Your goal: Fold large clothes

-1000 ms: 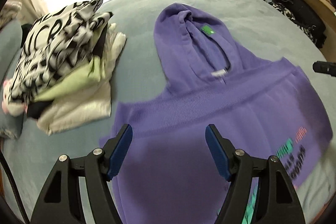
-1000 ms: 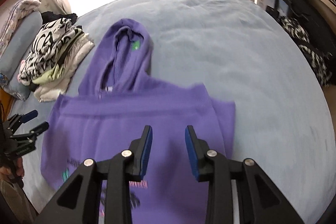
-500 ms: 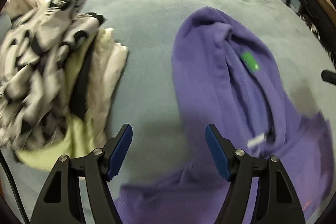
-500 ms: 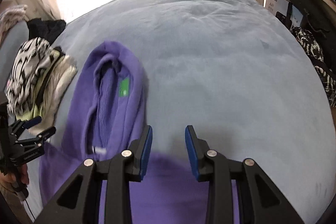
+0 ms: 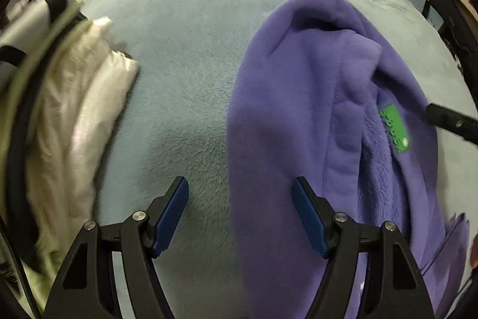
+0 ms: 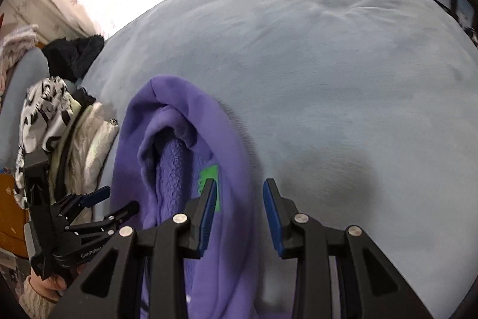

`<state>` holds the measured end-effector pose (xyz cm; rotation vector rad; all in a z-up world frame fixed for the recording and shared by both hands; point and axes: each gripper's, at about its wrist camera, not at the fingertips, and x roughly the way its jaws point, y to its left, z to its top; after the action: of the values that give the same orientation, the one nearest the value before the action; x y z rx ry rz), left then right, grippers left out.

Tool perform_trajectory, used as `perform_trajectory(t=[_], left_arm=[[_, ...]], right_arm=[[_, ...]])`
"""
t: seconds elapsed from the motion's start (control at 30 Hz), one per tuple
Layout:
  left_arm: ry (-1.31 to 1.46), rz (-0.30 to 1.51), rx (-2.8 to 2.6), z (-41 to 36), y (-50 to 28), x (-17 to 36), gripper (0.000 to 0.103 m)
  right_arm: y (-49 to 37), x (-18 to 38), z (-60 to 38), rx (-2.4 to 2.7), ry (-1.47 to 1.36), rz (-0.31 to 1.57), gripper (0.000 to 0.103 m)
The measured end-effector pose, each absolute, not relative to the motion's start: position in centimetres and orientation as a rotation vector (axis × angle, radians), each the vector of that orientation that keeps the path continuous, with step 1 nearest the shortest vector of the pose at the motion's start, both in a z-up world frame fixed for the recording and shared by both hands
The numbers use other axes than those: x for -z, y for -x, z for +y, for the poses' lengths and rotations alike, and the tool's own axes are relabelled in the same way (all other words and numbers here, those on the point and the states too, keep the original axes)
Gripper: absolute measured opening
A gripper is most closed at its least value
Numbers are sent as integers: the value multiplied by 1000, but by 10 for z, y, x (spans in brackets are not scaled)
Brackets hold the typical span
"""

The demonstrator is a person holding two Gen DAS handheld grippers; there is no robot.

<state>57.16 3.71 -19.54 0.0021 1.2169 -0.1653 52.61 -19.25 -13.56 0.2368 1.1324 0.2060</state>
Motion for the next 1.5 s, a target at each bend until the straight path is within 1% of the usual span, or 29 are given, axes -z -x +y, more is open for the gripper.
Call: perform_trajectory(t=[0.03,0.07,0.1,0.13,0.17,0.23,0.27,0.3,0.4,0.53,0.67,0.77,0.87,0.97,1.1,1.27,1.37,1.5], left_arm=[[15,1217,171,38,-573,198,67],[37,1212,186,39,-574,199,54],[61,1207,212,40,-574,200,45],[86,1203,242,40,-574,200,27],[98,1200,254,40,-574,200,11],[97,1173,254,39,-570,196,6],[81,1161,249,39,-568,194,5],[59,1147,245,38,-564,191,5],[-1,1108,213,35,-553,177,4],[-42,1074,191,37,-537,153,4],[-43,1015,197,49,-510,116,4],[-21,973,205,59,-470,88,4],[-15,939,226,64,-436,73,4],[2,909,280,76,-382,63,4],[-19,930,351,89,-313,73,6],[-19,1007,344,106,-253,96,6],[0,1039,341,115,-226,100,6],[17,1042,352,115,-197,90,6]], right_arm=[[-529,139,-190,-203,-230,1139,32],[-533,146,-187,-197,-229,1149,32],[-535,149,-186,-190,-232,1150,32],[-537,152,-185,-180,-234,1148,32],[-539,155,-186,-169,-234,1145,32],[-541,160,-188,-143,-223,1138,32],[-541,160,-188,-136,-216,1125,24],[-540,159,-188,-134,-209,1119,10],[-530,149,-188,-115,-169,1078,6],[-510,124,-199,-128,-179,1016,5],[-474,87,-218,-176,-228,929,5],[-441,63,-221,-226,-244,873,5],[-395,42,-226,-283,-246,822,5],[-344,30,-227,-335,-242,792,6],[-274,35,-227,-364,-151,804,8],[-219,68,-228,-319,-39,956,10],[-195,78,-237,-279,-42,1004,10],[-171,72,-252,-245,-89,1005,10]])
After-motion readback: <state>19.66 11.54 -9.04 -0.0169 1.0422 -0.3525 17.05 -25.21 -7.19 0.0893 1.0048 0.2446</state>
